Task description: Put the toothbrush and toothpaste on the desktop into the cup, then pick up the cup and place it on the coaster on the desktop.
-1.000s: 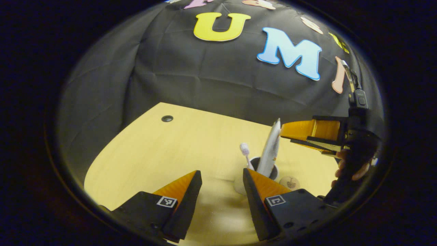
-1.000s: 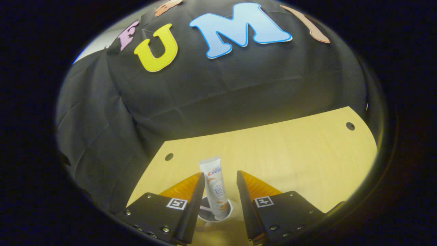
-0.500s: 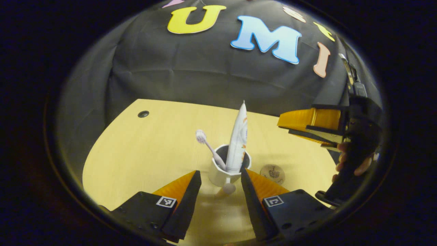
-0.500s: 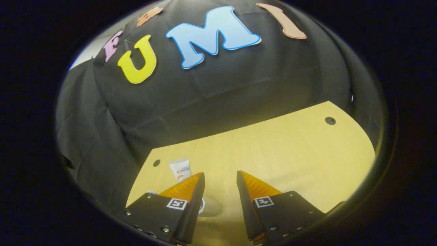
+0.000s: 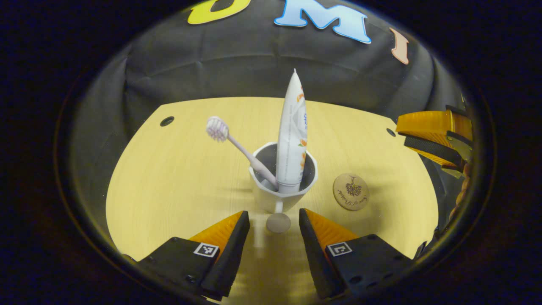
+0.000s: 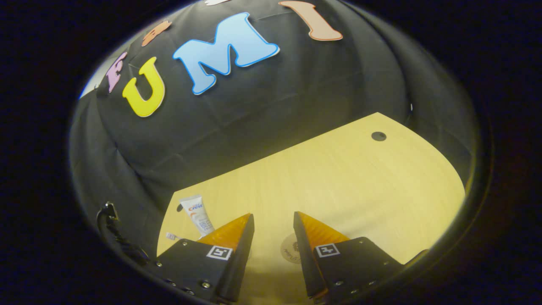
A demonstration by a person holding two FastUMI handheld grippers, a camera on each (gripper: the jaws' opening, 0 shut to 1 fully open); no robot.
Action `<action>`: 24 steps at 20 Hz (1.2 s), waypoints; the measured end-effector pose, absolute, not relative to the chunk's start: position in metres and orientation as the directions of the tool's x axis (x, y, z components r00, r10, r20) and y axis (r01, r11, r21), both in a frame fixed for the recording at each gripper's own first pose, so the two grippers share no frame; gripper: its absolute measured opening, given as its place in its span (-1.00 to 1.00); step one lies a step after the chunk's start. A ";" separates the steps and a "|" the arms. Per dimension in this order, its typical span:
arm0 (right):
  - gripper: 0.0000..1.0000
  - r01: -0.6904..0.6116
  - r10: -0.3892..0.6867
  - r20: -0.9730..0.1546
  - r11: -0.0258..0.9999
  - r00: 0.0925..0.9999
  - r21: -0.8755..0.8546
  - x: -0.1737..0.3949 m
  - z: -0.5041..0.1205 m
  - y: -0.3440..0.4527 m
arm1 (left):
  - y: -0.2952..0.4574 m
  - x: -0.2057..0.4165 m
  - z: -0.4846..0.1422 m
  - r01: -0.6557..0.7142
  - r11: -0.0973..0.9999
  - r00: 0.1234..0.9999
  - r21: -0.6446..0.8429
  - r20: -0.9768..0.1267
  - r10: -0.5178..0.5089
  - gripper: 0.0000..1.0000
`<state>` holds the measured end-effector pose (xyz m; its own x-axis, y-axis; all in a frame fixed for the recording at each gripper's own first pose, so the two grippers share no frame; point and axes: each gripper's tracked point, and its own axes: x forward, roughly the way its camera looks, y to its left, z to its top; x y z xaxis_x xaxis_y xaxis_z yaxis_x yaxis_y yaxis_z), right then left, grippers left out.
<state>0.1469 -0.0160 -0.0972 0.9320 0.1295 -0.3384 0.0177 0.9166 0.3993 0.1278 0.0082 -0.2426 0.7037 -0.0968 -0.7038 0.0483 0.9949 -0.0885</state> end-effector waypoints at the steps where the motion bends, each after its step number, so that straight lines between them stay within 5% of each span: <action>1: 0.05 0.035 0.116 -0.343 0.914 0.932 0.404 0.147 -0.099 -0.024 | 0.008 0.130 -0.249 0.055 0.996 0.690 -0.070 -0.718 -0.089 0.56; 5: 0.05 0.097 0.075 -0.365 0.898 0.928 0.430 0.146 -0.109 -0.051 | 0.005 0.136 -0.264 0.068 0.996 0.639 -0.054 -0.765 -0.085 0.62; 8: 0.13 0.118 0.057 -0.377 0.897 0.924 0.425 0.143 -0.116 -0.063 | 0.006 0.137 -0.277 0.051 0.997 0.612 -0.055 -0.787 -0.075 -0.12; 11: 0.13 0.128 0.055 -0.392 0.896 0.918 0.425 0.141 -0.125 -0.069 | 0.008 0.142 -0.279 0.061 0.998 0.624 -0.034 -0.779 -0.064 -0.41; 24: 0.05 0.140 0.059 -0.437 0.902 0.897 0.409 0.138 -0.137 -0.070 | 0.002 0.155 -0.249 0.073 0.997 0.781 0.010 -0.623 -0.051 -0.59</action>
<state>0.1376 -0.0703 -0.1373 0.8975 0.0591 -0.4371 0.1397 0.9019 0.4088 0.1554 0.0019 -0.2489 0.7807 -0.0514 -0.6228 0.0734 0.9973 0.0096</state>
